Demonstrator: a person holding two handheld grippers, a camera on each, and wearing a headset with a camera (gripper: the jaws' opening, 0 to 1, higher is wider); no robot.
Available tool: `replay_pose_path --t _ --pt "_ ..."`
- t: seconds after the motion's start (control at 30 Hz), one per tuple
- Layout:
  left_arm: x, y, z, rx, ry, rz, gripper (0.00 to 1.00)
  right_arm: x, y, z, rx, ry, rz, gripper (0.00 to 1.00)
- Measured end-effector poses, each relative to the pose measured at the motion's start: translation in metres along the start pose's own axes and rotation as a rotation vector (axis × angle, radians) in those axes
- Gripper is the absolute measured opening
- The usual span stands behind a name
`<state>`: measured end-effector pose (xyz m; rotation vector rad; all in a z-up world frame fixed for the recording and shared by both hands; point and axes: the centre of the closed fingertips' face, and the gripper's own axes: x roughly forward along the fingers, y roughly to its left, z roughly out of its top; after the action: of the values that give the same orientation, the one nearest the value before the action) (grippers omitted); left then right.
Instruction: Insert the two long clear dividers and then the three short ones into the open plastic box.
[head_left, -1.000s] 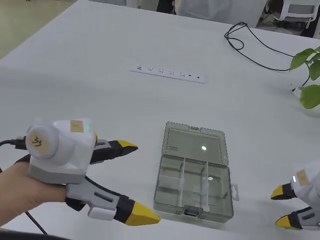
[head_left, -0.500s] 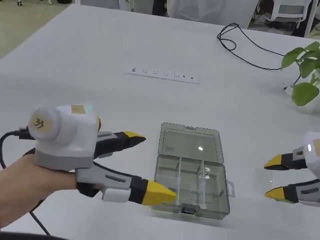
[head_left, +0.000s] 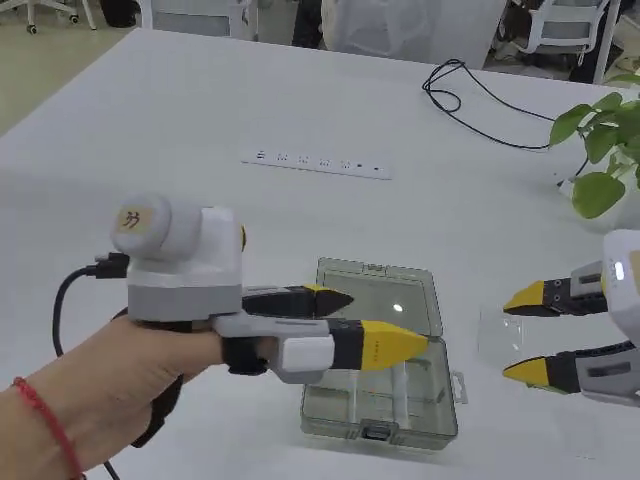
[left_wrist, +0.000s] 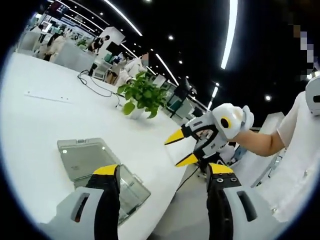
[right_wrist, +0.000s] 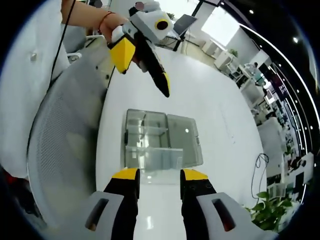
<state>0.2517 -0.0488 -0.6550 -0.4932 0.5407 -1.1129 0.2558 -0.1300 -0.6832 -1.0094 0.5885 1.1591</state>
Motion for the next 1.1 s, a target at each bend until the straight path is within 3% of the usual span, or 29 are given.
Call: replay_pose_path --t 0.13,0.2,0.37,0.53,0.77,1.1 --pt "0.011 -0.004 -0.005 -0.046 0.026 -0.008 0.63 -0.004 0.001 0.014 -0.018 -0.005 -0.01 0.33" --pt "0.016 -0.009 -0.006 -0.082 0.024 -0.037 0.58 -0.005 0.004 0.022 -0.029 -0.01 -0.008 0.33" --pt "0.028 -0.014 -0.006 -0.173 0.015 -0.048 0.45 -0.006 0.008 0.034 -0.05 -0.015 -0.005 0.33" --pt "0.036 -0.018 -0.011 -0.215 0.021 -0.057 0.33 -0.007 0.012 0.043 -0.066 -0.019 -0.002 0.33" --pt "0.038 -0.021 -0.016 -0.233 0.045 -0.065 0.14 -0.006 0.015 0.047 -0.084 -0.012 0.003 0.33" --pt "0.039 -0.022 -0.019 -0.235 0.06 -0.072 0.01 -0.005 0.017 0.047 -0.093 -0.004 0.004 0.33"
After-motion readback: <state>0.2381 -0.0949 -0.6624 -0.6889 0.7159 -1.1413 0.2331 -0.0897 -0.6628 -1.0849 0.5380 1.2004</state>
